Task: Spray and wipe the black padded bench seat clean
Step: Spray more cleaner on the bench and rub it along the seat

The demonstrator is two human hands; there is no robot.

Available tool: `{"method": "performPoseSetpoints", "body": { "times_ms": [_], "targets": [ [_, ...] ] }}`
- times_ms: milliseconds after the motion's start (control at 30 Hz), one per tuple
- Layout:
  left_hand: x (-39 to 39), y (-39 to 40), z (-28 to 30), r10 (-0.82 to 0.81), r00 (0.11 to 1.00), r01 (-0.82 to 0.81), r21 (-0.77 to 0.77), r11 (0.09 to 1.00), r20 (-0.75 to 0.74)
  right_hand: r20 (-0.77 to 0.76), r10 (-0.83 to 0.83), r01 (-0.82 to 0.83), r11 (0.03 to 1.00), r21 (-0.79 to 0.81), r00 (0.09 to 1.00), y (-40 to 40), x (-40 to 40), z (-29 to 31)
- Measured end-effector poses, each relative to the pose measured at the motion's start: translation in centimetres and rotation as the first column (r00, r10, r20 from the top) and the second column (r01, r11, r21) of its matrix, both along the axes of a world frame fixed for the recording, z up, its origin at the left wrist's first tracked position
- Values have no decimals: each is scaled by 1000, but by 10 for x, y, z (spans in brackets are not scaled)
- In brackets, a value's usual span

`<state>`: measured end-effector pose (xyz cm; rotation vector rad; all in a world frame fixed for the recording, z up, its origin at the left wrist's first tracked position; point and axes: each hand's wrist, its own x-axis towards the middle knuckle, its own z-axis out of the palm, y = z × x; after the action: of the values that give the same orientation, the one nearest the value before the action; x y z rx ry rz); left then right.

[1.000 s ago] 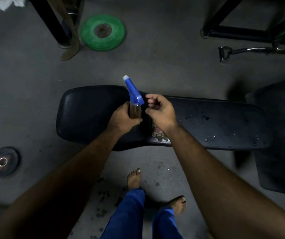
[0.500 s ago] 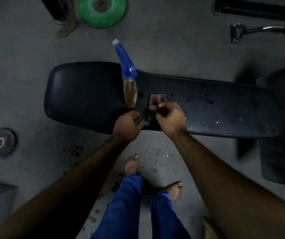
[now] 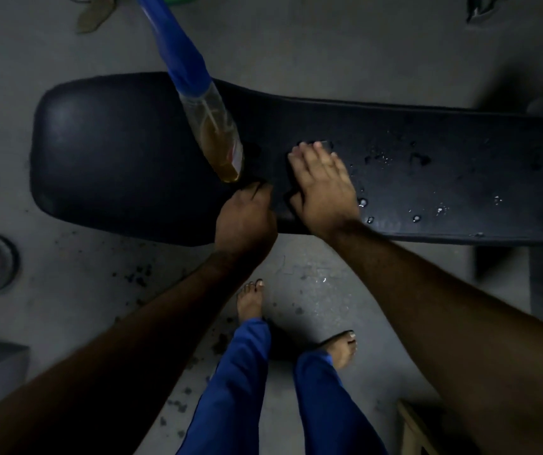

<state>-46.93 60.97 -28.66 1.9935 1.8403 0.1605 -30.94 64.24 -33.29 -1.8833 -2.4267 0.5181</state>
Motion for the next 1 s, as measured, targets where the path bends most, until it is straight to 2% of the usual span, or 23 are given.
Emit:
{"method": "performPoseSetpoints", "body": {
  "times_ms": [100, 167, 200, 267, 333, 367, 467, 500, 567, 600, 633, 667, 733, 767, 800, 833, 867, 933, 967, 1000],
  "targets": [
    [4, 6, -3, -1, 1000, 0, 36, 999, 20, 33, -179, 178, 983, 32, 983, 23, 10, 0],
    [4, 8, -7, 45, 999, -45, 51, 998, 13, -43, -269, 270, 963, 16, 962, 24, -11, 3],
    [3, 5, -9, 61, 998, -62, 51, 997, 7, -97, -238, 239, 971, 0, 966, 17, -20, 2],
    [-1, -1, -17, 27, 1000, -28, 73, 997, 14, -160, -23, 21, 1000, -13, 987, 4, -18, -2],
    [-3, -7, -28, -44, 998, 40, 89, 995, 46, -110, 149, -150, 989, 5, 983, 15, 10, -4],
    [-3, -9, -34, -66, 997, 62, 84, 995, 49, -79, 129, -128, 991, 24, 988, 30, 21, -6],
    [-3, -12, -43, -62, 997, 58, 68, 996, 49, -63, -222, 223, 975, 16, 973, 65, 9, -2],
    [-3, -13, -43, -62, 997, 58, 73, 996, 55, -98, -215, 217, 976, 11, 972, 62, -3, 1],
    [-1, -12, -43, -67, 996, 62, 73, 995, 54, -161, 24, -28, 999, -24, 987, 43, -10, 3],
    [0, -10, -43, -63, 997, 59, 70, 996, 49, -156, 161, -170, 984, -46, 975, 34, 0, 1],
    [1, -8, -44, -57, 997, 54, 70, 996, 46, -123, 234, -240, 970, -35, 964, 35, 17, 0],
    [2, -6, -45, -53, 998, 49, 71, 996, 46, -86, 218, -219, 976, -1, 972, 45, 32, -2],
    [4, -4, -50, -57, 998, 53, 78, 995, 38, 5, -70, 70, 997, 21, 998, 72, 47, -5],
    [4, -4, -53, -58, 998, 55, 87, 995, 29, 36, -240, 240, 971, -1, 970, 81, 42, -4],
    [4, -3, -55, -57, 998, 55, 98, 994, 20, 51, -335, 336, 942, -11, 941, 80, 30, -5],
    [5, -3, -57, -58, 998, 56, 113, 992, 15, 20, -337, 337, 941, -9, 941, 69, 18, -3],
    [6, -3, -58, -59, 998, 57, 129, 990, 16, -37, -262, 261, 965, -24, 964, 51, 11, -1],
    [9, 0, -57, -81, 996, 76, 150, 986, 31, -80, 27, -32, 997, -72, 996, 8, 20, 1],
    [12, 2, -57, -100, 994, 92, 160, 983, 41, -53, 119, -123, 989, -87, 992, 1, 40, 3],
    [15, 5, -57, -121, 991, 110, 182, 977, 51, -27, 138, -140, 988, -66, 990, 10, 59, 0]
  ]
}}
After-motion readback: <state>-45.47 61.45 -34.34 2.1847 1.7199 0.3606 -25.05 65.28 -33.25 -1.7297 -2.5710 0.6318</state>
